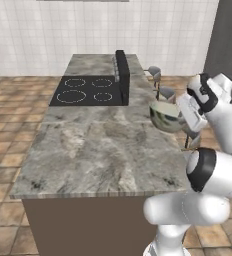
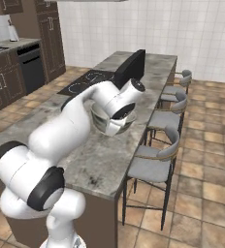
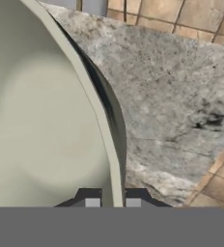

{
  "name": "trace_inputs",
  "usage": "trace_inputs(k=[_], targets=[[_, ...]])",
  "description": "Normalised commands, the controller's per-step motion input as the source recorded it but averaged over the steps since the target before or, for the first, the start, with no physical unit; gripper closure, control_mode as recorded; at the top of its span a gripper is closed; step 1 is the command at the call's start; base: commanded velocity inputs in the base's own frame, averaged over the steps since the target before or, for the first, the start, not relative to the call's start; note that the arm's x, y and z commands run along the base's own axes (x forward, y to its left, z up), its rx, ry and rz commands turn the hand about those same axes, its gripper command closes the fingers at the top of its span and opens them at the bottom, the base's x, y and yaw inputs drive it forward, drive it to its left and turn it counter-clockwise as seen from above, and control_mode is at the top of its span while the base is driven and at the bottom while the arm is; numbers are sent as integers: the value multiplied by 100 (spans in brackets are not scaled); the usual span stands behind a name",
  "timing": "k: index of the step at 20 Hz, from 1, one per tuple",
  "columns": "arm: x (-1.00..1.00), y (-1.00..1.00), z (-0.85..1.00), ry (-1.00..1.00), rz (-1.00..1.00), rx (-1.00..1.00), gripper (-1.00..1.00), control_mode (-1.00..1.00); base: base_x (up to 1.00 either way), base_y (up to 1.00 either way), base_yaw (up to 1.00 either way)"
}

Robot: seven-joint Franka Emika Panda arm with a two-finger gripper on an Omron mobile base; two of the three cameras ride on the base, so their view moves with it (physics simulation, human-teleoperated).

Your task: Pick up the bowls from the cabinet and place each bowl in front of a stool on the dining counter.

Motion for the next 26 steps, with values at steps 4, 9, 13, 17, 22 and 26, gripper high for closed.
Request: trace_inputs(k=[4,9,13,17,22,26], targets=[[86,25,-71,-5,-1,-11,100,-100,0,0,0],[63,21,-65,-1,-5,-14,100,-100,0,0,0],[51,0,-54,-1,-6,-11,100,-100,0,0,0],[43,0,-18,0,-4,-3,100,-100,0,0,0],[47,0,-32,0,0,0,100,-100,0,0,0],[48,0,-49,0,0,0,100,-100,0,0,0]])
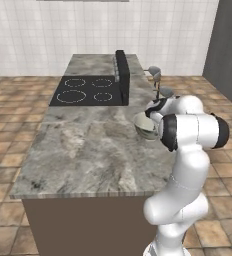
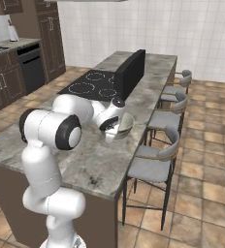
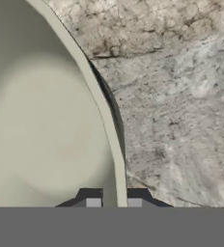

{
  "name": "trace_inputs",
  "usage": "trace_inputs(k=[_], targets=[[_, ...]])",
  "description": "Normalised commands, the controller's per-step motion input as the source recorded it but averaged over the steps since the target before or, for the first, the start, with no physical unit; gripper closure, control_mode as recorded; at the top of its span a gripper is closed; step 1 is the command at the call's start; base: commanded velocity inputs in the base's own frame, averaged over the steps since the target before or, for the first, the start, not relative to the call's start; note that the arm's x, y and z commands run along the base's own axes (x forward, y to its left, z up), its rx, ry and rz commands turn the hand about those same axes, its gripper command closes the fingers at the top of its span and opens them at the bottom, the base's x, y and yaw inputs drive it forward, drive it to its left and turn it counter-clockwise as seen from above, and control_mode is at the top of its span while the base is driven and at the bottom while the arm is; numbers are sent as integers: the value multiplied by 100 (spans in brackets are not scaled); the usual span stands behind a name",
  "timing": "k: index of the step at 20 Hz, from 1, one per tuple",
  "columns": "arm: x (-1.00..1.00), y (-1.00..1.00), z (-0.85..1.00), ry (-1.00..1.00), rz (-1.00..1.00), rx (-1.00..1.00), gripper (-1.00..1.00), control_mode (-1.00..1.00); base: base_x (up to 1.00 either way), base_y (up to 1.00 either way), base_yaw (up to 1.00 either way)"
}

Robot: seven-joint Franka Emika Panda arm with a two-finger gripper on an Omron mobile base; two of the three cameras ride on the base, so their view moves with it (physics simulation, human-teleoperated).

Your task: Pick up the bowls from the cabinet and place each bowl in front of a stool on the dining counter.

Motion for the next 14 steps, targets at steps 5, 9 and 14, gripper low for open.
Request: trace_inputs(k=[5,9,14], targets=[[57,0,-50,0,0,0,100,-100,0,0,0],[38,-1,-36,0,0,0,100,-100,0,0,0],[1,-1,-8,3,0,0,100,-100,0,0,0]])
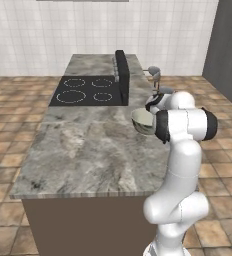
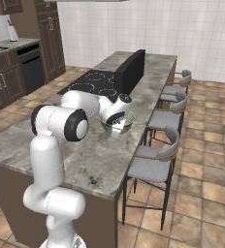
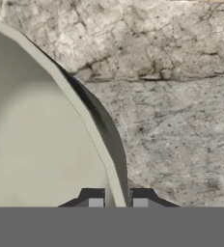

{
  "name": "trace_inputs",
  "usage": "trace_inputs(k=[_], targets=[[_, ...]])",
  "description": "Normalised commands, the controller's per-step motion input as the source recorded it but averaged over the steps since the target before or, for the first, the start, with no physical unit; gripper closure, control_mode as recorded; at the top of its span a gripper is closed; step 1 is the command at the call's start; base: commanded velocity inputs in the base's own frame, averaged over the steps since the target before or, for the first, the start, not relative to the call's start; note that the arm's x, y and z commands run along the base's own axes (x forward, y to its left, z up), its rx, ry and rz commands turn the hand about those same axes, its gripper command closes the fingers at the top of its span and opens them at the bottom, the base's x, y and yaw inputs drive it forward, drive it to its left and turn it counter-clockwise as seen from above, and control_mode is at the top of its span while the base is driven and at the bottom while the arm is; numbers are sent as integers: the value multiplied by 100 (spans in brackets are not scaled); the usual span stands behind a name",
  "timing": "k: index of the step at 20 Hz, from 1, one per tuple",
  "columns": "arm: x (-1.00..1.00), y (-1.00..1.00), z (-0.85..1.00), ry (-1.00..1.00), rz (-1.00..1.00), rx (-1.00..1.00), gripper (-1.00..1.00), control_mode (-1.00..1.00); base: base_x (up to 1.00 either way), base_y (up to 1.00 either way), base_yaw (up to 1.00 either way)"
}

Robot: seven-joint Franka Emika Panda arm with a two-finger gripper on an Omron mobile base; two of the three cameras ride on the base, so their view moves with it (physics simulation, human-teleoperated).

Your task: Pick up the bowls from the cabinet and place each bowl in front of a stool on the dining counter.

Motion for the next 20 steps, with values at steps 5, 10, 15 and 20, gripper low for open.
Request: trace_inputs(k=[5,10,15,20], targets=[[-4,0,-4,2,0,0,100,-100,0,0,0],[-6,0,-6,2,0,0,-100,-100,0,0,0],[-2,0,0,2,0,0,-100,-100,0,0,0],[-2,-6,16,-2,0,0,-100,-100,0,0,0]])
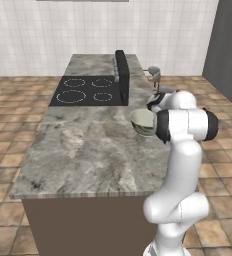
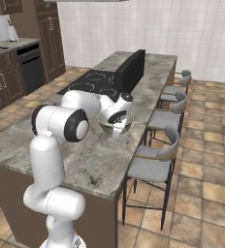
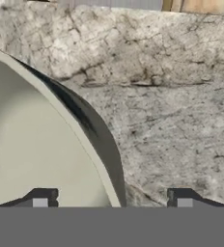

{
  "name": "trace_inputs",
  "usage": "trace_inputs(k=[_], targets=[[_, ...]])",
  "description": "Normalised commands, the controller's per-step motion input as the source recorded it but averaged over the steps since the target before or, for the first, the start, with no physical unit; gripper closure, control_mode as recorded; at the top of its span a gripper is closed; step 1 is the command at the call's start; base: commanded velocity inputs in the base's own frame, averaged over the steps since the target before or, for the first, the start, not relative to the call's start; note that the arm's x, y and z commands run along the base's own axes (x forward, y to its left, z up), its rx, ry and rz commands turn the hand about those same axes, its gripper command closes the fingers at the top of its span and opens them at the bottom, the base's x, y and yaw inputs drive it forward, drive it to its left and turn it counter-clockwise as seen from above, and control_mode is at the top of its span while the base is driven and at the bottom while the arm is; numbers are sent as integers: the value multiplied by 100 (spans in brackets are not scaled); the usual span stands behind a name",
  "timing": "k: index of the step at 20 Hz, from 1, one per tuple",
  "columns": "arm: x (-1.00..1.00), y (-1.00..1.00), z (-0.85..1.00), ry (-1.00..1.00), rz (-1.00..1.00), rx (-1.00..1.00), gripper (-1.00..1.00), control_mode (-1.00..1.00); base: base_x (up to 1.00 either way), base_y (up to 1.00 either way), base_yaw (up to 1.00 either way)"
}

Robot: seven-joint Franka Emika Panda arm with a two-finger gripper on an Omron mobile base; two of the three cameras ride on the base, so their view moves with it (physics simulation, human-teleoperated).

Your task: Pick up the bowls from the cabinet and place each bowl in front of a stool on the dining counter.

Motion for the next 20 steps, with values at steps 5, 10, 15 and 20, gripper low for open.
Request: trace_inputs(k=[5,10,15,20], targets=[[-38,2,92,-10,7,-3,-100,-100,0,0,0],[-80,13,100,-10,12,-6,-100,-100,0,0,0],[-100,28,100,-1,12,-5,-100,-100,0,0,0],[-100,48,100,-12,10,-9,-100,-100,0,0,0]])
